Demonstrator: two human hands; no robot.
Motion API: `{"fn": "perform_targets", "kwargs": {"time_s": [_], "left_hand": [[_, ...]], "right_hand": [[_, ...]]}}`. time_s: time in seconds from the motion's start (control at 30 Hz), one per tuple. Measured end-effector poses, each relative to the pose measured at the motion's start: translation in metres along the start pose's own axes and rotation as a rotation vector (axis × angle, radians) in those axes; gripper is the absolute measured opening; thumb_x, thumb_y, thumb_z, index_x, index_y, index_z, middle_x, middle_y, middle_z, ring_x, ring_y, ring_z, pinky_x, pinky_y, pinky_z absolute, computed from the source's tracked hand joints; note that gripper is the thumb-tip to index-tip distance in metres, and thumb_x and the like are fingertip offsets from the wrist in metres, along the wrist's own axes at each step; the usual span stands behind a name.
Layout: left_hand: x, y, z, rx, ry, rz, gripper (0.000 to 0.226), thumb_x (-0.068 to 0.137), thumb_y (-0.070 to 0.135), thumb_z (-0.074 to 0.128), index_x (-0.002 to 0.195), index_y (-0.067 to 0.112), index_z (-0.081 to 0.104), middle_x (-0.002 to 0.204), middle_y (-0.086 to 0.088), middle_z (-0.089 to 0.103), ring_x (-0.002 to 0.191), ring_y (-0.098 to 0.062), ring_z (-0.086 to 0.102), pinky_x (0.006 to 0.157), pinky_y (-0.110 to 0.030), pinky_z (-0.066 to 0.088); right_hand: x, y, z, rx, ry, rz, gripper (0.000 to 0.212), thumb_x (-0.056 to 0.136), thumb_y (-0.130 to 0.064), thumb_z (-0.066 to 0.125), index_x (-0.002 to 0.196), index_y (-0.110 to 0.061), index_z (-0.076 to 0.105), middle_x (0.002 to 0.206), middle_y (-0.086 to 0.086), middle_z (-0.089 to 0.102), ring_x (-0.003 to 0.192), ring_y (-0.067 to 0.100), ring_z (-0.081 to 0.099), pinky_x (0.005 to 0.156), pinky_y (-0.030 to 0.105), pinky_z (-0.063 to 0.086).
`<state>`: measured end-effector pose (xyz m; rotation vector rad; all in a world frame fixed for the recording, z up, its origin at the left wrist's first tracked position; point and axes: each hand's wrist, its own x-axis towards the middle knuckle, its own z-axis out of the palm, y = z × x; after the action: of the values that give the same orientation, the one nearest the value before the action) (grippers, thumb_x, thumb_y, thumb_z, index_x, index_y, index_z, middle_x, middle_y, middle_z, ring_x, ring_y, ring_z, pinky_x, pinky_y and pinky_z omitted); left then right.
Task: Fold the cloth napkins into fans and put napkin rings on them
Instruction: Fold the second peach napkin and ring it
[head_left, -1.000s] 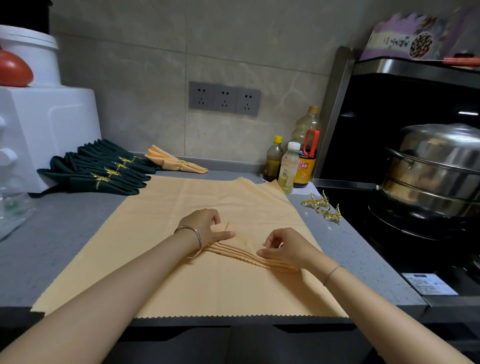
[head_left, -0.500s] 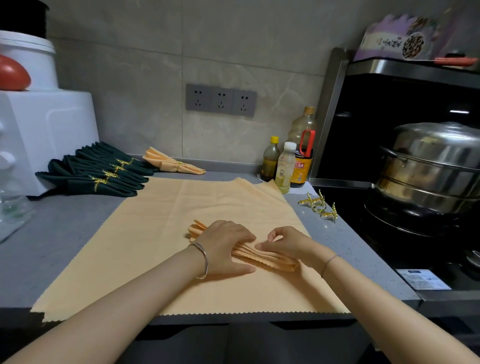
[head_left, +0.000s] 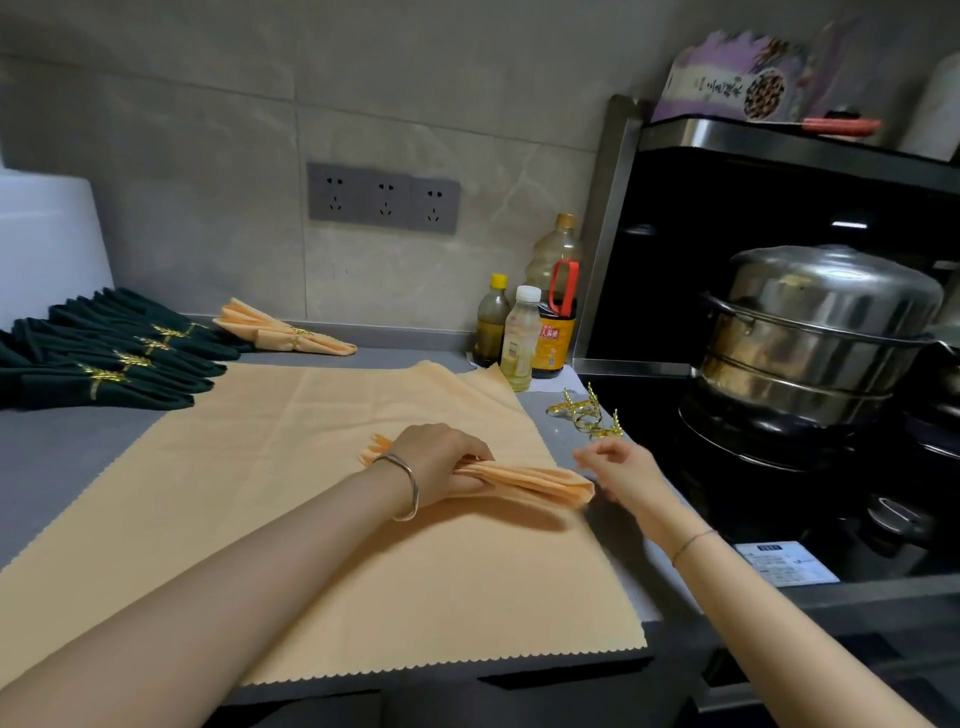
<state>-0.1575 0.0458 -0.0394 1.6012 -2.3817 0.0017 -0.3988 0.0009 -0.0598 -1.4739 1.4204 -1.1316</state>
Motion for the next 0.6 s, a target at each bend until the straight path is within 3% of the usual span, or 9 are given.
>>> {"fn": "perform_targets", "kwargs": {"time_s": [0.07, 0.17, 0.23, 0.37, 0.53, 0.6], "left_hand": [[0.009, 0.000, -0.001, 0.030, -0.006, -0.030, 0.027, 0.089, 0.050, 0.055, 0.111, 0.036, 0.064, 0.108, 0.011, 0.066, 0.101, -0.015, 0.057, 0.073, -0.026, 0.038], [0.020, 0.001, 0.002, 0.021, 0.014, -0.078, 0.025, 0.089, 0.050, 0.055, 0.109, 0.037, 0.064, 0.105, 0.011, 0.067, 0.098, -0.014, 0.057, 0.072, -0.027, 0.041], [0.024, 0.000, 0.004, 0.016, 0.037, -0.115, 0.026, 0.089, 0.050, 0.056, 0.109, 0.038, 0.065, 0.105, 0.011, 0.067, 0.097, -0.014, 0.057, 0.072, -0.027, 0.041], [0.029, 0.001, 0.007, 0.035, 0.057, -0.148, 0.028, 0.089, 0.052, 0.055, 0.111, 0.038, 0.065, 0.106, 0.011, 0.067, 0.098, -0.014, 0.057, 0.070, -0.025, 0.041], [0.030, 0.000, 0.006, 0.029, 0.079, -0.172, 0.028, 0.088, 0.053, 0.056, 0.110, 0.038, 0.066, 0.106, 0.011, 0.067, 0.098, -0.014, 0.056, 0.070, -0.026, 0.040], [0.029, 0.000, 0.004, 0.031, 0.077, -0.172, 0.028, 0.088, 0.053, 0.056, 0.111, 0.038, 0.065, 0.107, 0.011, 0.067, 0.099, -0.014, 0.056, 0.069, -0.026, 0.039]], "right_hand": [[0.015, 0.011, -0.013, -0.083, 0.177, -0.096, 0.029, 0.082, -0.016, 0.073, 0.105, -0.004, 0.059, 0.100, 0.008, 0.059, 0.083, 0.015, 0.056, 0.062, 0.010, 0.043], [0.044, 0.027, -0.027, -0.272, 0.199, -0.073, 0.064, 0.080, -0.030, 0.074, 0.132, -0.006, 0.045, 0.132, 0.010, 0.050, 0.118, 0.025, 0.049, 0.096, 0.033, 0.042], [0.061, 0.033, -0.029, -0.336, 0.181, -0.051, 0.077, 0.079, -0.038, 0.074, 0.140, -0.009, 0.038, 0.142, 0.009, 0.044, 0.129, 0.027, 0.043, 0.107, 0.044, 0.035], [0.087, 0.039, -0.018, -0.350, 0.149, -0.036, 0.079, 0.078, -0.043, 0.073, 0.141, -0.010, 0.037, 0.139, 0.009, 0.049, 0.128, 0.028, 0.046, 0.108, 0.046, 0.036], [0.101, 0.046, -0.006, -0.487, 0.257, -0.050, 0.046, 0.079, -0.048, 0.070, 0.112, -0.018, 0.061, 0.104, 0.005, 0.068, 0.104, 0.028, 0.061, 0.093, 0.045, 0.046], [0.099, 0.047, -0.006, -0.503, 0.289, -0.055, 0.043, 0.080, -0.045, 0.070, 0.110, -0.016, 0.062, 0.102, 0.006, 0.068, 0.100, 0.028, 0.061, 0.088, 0.042, 0.048]]}}
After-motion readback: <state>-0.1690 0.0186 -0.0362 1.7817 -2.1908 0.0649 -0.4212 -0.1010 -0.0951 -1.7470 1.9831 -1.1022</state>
